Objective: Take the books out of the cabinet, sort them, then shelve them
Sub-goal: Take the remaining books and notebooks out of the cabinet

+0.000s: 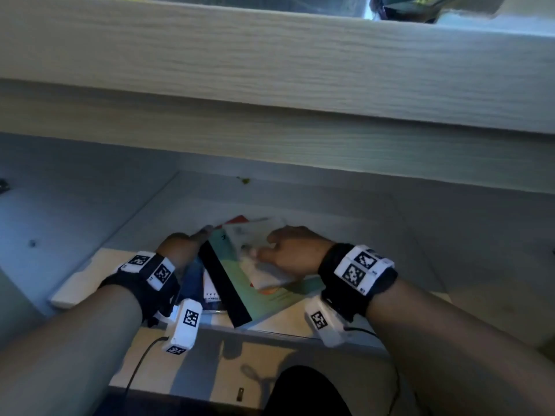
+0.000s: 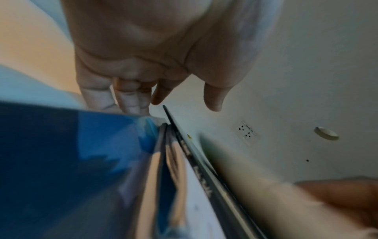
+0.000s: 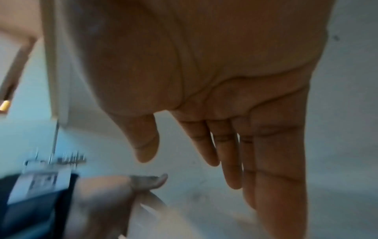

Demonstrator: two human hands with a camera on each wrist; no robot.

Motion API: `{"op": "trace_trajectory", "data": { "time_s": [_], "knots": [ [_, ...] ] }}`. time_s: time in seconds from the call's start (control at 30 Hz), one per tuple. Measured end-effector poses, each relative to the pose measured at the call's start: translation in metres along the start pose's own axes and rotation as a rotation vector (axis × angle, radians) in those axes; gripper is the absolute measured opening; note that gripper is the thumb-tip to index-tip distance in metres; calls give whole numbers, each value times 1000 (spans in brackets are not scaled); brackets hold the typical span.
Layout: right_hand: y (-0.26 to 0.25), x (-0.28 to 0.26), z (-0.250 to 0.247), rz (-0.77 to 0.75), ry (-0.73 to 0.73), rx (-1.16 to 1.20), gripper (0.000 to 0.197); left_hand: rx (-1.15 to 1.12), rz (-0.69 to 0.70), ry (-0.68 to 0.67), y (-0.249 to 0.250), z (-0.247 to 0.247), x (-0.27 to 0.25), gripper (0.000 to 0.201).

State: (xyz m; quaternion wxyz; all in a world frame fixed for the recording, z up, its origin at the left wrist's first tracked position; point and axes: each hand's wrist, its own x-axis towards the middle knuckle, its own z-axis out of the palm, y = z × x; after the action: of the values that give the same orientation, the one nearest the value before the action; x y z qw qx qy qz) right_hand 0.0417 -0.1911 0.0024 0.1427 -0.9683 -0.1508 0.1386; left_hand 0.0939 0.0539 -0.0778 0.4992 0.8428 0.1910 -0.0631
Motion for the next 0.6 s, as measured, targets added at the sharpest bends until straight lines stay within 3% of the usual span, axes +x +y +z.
{"op": "trace_trajectory", "data": {
  "time_s": [0.07,0.13,0.23,0.37,0.47,0.6],
  "knots": [
    [5,12,-4,14,49,93,62,-6,-10,-10,-9,-2,-4,84],
    [27,27,-6,117,131,89,69,-25,17,-26,-20,-3,-10,78],
    [50,41,9,311,6,104,88,-18,88,-32,-26,-2,-18,67],
    [44,47,38,333,-117,271,90,94,135,-10,-21,-4,-26,65],
    [28,48,57,339,-123,425,84,145,149,-36,-27,-7,-39,67],
    [10,39,88,398,-44,574,103,49,126,-38,-45,-17,-51,51]
  ]
}}
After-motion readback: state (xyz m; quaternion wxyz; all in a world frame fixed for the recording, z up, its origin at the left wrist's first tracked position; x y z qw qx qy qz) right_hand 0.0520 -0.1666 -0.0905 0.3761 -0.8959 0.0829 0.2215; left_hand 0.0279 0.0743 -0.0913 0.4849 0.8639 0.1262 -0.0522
